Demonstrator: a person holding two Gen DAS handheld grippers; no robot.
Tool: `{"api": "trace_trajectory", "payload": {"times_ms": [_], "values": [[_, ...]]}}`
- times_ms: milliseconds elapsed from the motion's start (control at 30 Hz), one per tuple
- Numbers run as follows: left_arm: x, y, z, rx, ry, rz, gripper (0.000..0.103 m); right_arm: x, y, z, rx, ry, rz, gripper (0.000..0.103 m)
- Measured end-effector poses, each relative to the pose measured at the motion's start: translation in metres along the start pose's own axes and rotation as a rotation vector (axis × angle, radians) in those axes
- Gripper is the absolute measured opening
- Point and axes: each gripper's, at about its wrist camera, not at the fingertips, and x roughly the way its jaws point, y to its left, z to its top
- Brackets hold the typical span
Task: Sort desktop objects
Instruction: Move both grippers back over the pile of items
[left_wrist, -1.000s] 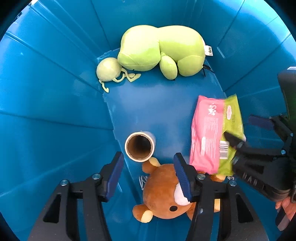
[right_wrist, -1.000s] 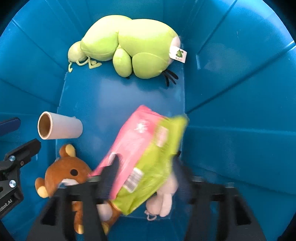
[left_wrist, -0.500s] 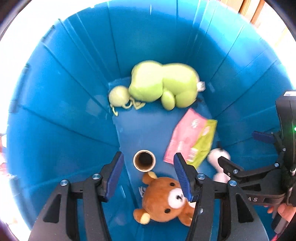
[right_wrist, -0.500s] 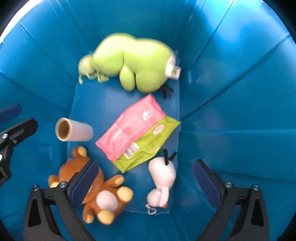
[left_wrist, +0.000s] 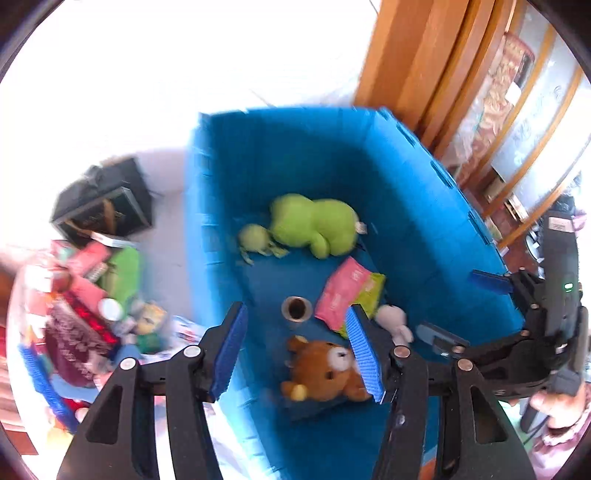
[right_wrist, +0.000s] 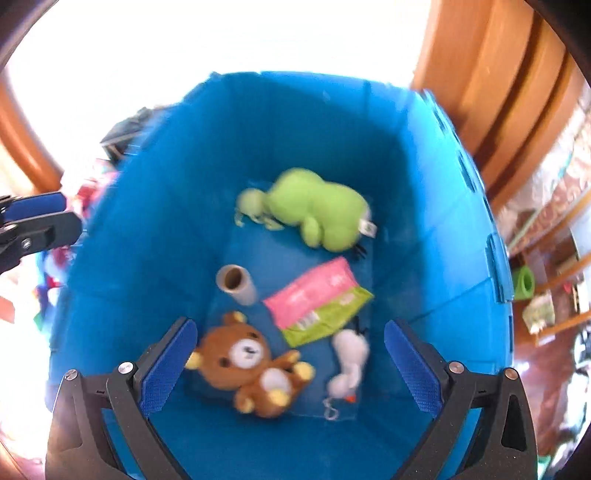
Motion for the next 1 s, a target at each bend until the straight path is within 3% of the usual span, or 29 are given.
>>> {"api": "trace_trajectory", "payload": {"times_ms": [267, 333, 400, 567, 667, 867, 1000], "values": [[-0.075, 0.091, -0.057, -0.063, -0.185, 0.154, 0.055, -0.049, 0.102, -0.004, -0.112, -0.192, 0.073, 0.103], [-0.087, 0.12, -0.073, -0.077, -0.222, 0.207, 0.06, -0.053, 0.13, -0.005, -0.143, -0.233, 0.093, 0.103], [-0.095, 0.147, -0.091, -0.095, -0.248, 0.252, 0.066, -0.057, 0.158, -0.008, -0.172, -0.275, 0.1, 0.103], [-0.113, 0.227, -0.139, -0.151, -0.282, 0.324, 0.067, -0.06, 0.225, -0.017, -0.19, -0.352, 0.193, 0.103], [-0.12, 0.274, -0.17, -0.182, -0.31, 0.385, 0.067, -0.051, 0.261, -0.019, -0.204, -0.372, 0.239, 0.103], [-0.11, 0.351, -0.237, -0.21, -0.334, 0.564, 0.067, -0.005, 0.326, -0.03, -0.207, -0.374, 0.251, 0.103], [-0.079, 0.368, -0.271, -0.22, -0.33, 0.57, 0.067, 0.037, 0.351, -0.042, -0.189, -0.342, 0.235, 0.103]]}}
